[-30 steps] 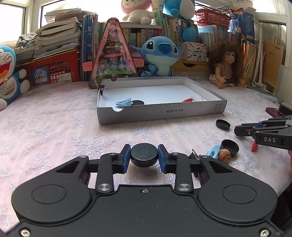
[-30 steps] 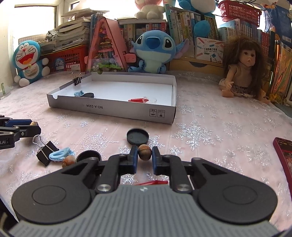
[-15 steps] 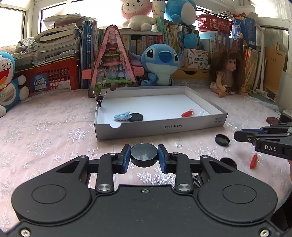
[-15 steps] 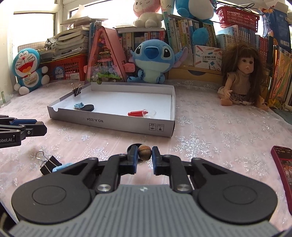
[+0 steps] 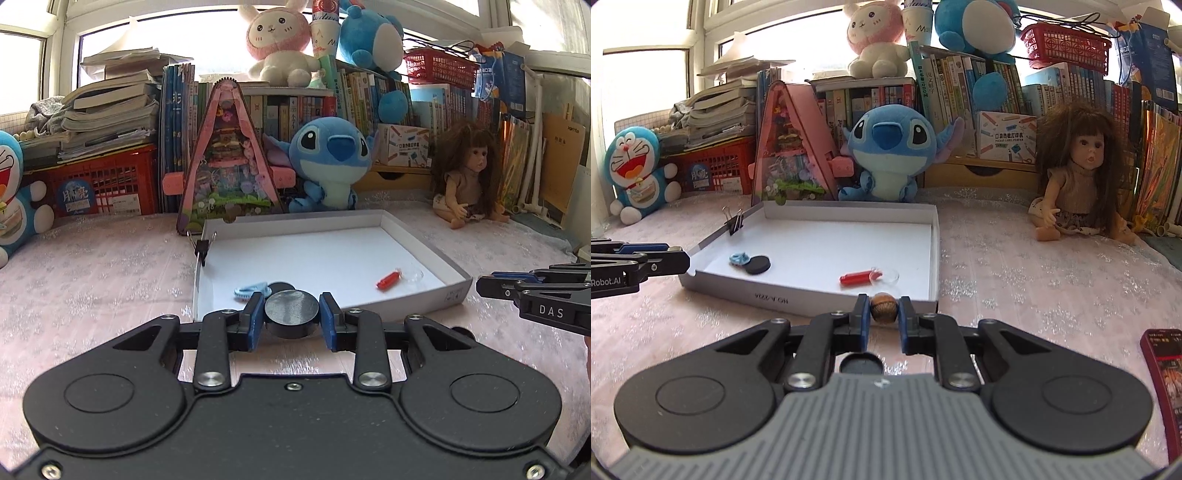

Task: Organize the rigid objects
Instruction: 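Carry the black disc in the left gripper and brown nut in the right gripper over the tray, then open the left gripper to drop the black disc while the right gripper releases the brown nut, then withdraw both grippers from the tray toward the remaining objects, then grasp a black binder clip with the left gripper while the right gripper grasps a black round lid, then carry the binder clip in the left gripper and black lid in the right gripper over the tray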

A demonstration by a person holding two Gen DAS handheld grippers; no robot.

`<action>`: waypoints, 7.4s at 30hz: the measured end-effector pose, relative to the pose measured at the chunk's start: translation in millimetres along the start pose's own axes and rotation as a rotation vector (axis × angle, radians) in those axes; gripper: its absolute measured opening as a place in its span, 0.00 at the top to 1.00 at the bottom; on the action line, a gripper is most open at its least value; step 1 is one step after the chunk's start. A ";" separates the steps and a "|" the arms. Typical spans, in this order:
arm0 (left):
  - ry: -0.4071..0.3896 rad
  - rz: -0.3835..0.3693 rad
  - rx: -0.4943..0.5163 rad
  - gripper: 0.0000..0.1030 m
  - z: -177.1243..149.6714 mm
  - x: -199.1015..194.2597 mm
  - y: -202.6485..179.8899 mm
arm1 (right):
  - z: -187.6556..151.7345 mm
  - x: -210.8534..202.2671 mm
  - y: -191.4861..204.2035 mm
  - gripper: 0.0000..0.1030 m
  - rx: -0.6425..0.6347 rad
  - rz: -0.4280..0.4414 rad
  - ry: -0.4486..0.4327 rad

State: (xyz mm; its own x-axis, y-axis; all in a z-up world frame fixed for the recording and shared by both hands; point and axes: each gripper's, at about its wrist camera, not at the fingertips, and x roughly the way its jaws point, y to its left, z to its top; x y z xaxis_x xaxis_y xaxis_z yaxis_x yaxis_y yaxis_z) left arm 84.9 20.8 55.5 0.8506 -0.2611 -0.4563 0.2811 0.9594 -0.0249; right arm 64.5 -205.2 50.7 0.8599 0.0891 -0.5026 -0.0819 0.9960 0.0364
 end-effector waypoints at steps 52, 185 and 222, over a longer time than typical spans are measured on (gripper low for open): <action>0.198 0.088 -0.080 0.71 34.7 176.0 34.0 | 41.1 141.6 -23.7 0.80 0.122 0.003 0.156; 0.110 -0.133 0.081 0.82 -69.3 -14.2 -27.2 | -36.1 16.2 13.5 0.65 -0.109 0.087 0.100; -0.040 -0.048 -0.011 0.83 29.8 19.7 4.5 | 27.0 25.3 -4.4 0.65 -0.040 0.033 -0.004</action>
State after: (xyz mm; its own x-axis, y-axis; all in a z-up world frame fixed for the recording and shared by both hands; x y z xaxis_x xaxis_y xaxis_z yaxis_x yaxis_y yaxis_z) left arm 116.2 16.7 72.9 0.8532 -0.3108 -0.4188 0.3173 0.9467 -0.0563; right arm 100.2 -207.1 61.2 0.8583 0.1218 -0.4985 -0.1300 0.9913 0.0182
